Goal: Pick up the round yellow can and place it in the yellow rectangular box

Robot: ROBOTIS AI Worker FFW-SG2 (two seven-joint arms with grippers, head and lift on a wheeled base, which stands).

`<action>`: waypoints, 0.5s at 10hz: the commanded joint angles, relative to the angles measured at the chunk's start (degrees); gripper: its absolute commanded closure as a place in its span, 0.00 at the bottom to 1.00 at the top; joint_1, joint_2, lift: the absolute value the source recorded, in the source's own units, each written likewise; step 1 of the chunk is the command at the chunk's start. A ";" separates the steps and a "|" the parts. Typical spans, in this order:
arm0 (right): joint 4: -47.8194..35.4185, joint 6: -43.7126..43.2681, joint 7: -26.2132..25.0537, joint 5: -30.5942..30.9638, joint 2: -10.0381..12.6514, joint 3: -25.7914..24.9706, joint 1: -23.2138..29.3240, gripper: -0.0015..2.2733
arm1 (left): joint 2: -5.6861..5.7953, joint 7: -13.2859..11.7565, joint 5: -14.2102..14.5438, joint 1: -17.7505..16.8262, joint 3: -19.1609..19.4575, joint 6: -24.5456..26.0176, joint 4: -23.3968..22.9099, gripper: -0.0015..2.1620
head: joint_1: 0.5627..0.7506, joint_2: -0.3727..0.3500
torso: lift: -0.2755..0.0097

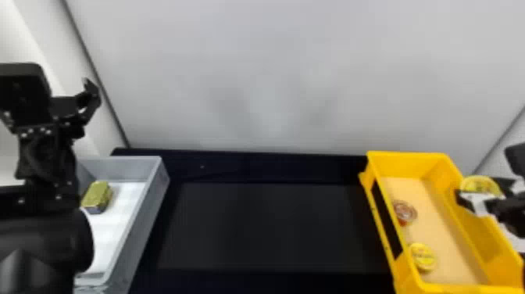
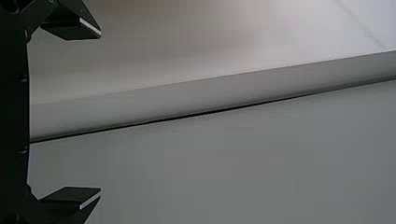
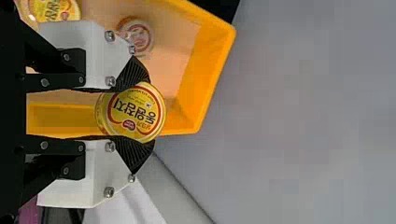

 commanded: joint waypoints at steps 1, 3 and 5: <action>3.62 -0.48 0.06 -3.64 0.85 -1.05 1.03 0.36 | -0.15 0.00 0.00 -0.06 0.00 -0.05 -0.09 0.05 | 0.70 0.53 | 0.75; 4.41 -1.00 -5.48 -12.35 1.82 -1.58 1.29 0.36 | -0.15 0.00 0.00 -0.06 0.00 -0.05 -0.09 0.05 | 0.70 0.53 | 0.75; 6.87 -1.88 -8.20 -18.06 1.56 -3.16 1.21 0.36 | -0.15 0.00 0.00 -0.06 0.00 -0.05 -0.09 0.05 | 0.70 0.53 | 0.75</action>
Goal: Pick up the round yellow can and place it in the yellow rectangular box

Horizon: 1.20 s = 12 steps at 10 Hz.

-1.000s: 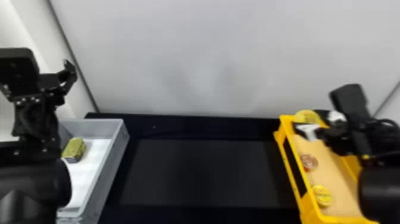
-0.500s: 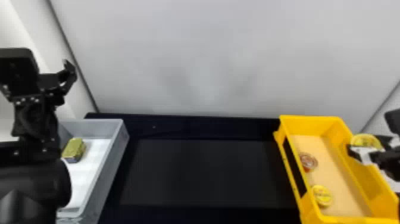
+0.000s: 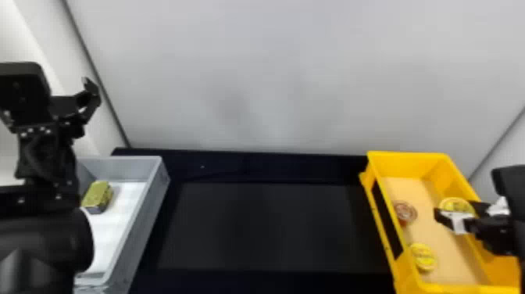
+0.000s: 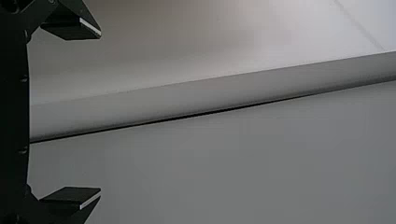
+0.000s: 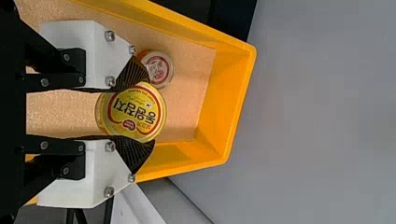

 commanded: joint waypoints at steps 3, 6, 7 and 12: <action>3.21 -2.08 -7.21 -14.20 -0.27 -3.64 0.68 0.36 | -0.15 0.00 0.00 0.16 0.22 0.00 -0.26 0.05 | 0.70 0.53 | 0.75; 5.40 -3.58 -10.20 -21.68 -0.44 -6.71 1.47 0.36 | -0.15 0.00 0.00 0.25 0.40 0.00 -0.44 0.05 | 0.70 0.53 | 0.75; 6.19 -4.10 -11.52 -24.49 -0.44 -7.50 1.83 0.36 | -0.15 0.00 0.00 0.25 0.49 0.00 -0.44 0.05 | 0.70 0.53 | 0.75; 7.69 -5.07 -13.81 -30.38 -1.50 -7.94 2.71 0.33 | -0.15 -0.08 0.00 0.25 0.49 0.00 -0.53 0.05 | 0.70 0.53 | 0.75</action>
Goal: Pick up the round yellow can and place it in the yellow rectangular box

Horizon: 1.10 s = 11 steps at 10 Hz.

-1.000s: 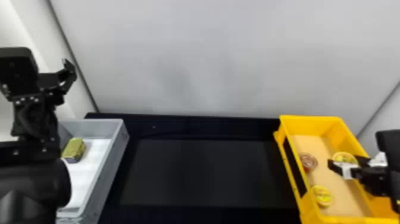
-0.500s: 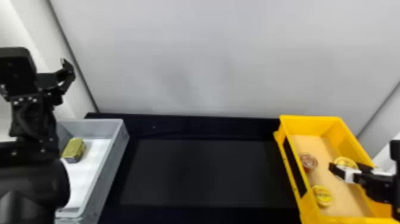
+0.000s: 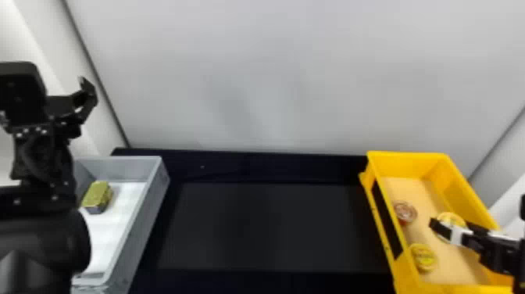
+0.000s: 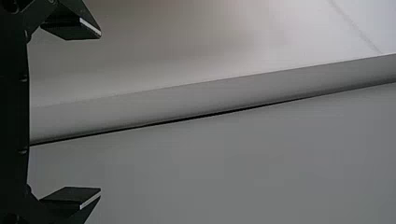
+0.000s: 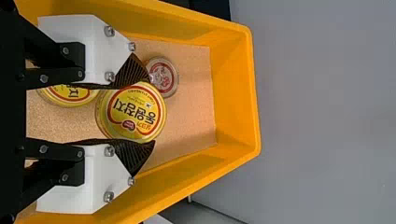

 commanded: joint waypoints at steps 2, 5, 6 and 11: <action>0.17 -0.02 -0.22 0.11 -0.71 0.96 0.11 0.30 | -0.15 0.01 0.00 0.00 0.00 0.00 0.00 0.05 | 0.70 0.53 | 0.75; 0.17 -0.11 -0.30 0.20 -1.15 1.40 0.28 0.25 | -0.15 0.01 0.00 0.08 0.00 0.00 0.00 0.05 | 0.70 0.53 | 0.75; 0.08 -0.11 -0.22 0.20 -1.15 1.31 0.28 0.23 | -0.15 0.01 0.00 0.08 0.00 0.00 0.00 0.05 | 0.70 0.53 | 0.75; 0.08 -0.11 -0.04 0.20 -1.67 1.84 0.11 0.09 | -0.15 0.01 0.00 0.08 0.00 0.00 0.00 0.05 | 0.70 0.53 | 0.75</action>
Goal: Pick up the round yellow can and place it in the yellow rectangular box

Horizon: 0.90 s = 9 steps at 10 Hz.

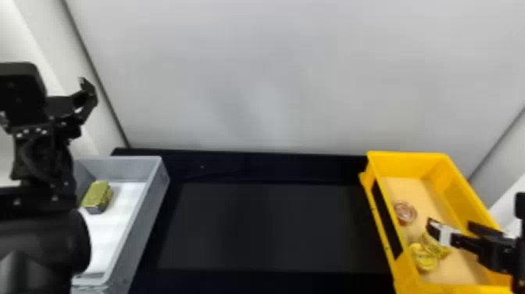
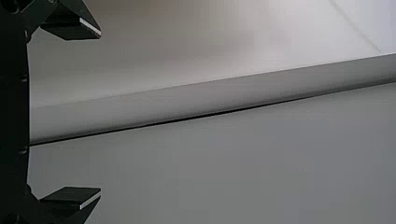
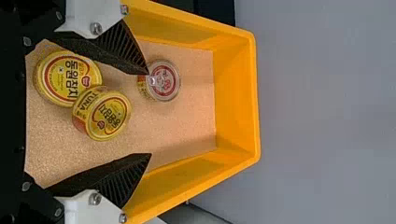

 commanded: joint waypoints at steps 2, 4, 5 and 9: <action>-0.97 -0.20 0.70 0.00 -0.52 0.27 -0.56 0.08 | -0.15 0.01 0.00 -0.09 0.00 0.00 0.00 0.05 | 0.70 0.53 | 0.75; -4.57 -2.67 -0.35 0.09 -1.31 1.59 -1.62 0.08 | -0.15 0.01 0.00 -0.09 0.00 0.00 0.27 0.05 | 0.70 0.53 | 0.75; -7.38 -3.28 -1.93 0.44 -1.84 2.82 -2.85 0.08 | -0.15 0.01 0.09 -0.18 -0.09 0.00 0.35 0.05 | 0.70 0.53 | 0.75; -19.07 -3.37 -3.25 10.73 -2.36 10.64 -10.85 0.08 | -0.15 -0.35 0.35 -0.79 -1.23 0.88 0.79 0.05 | 0.70 0.53 | 0.75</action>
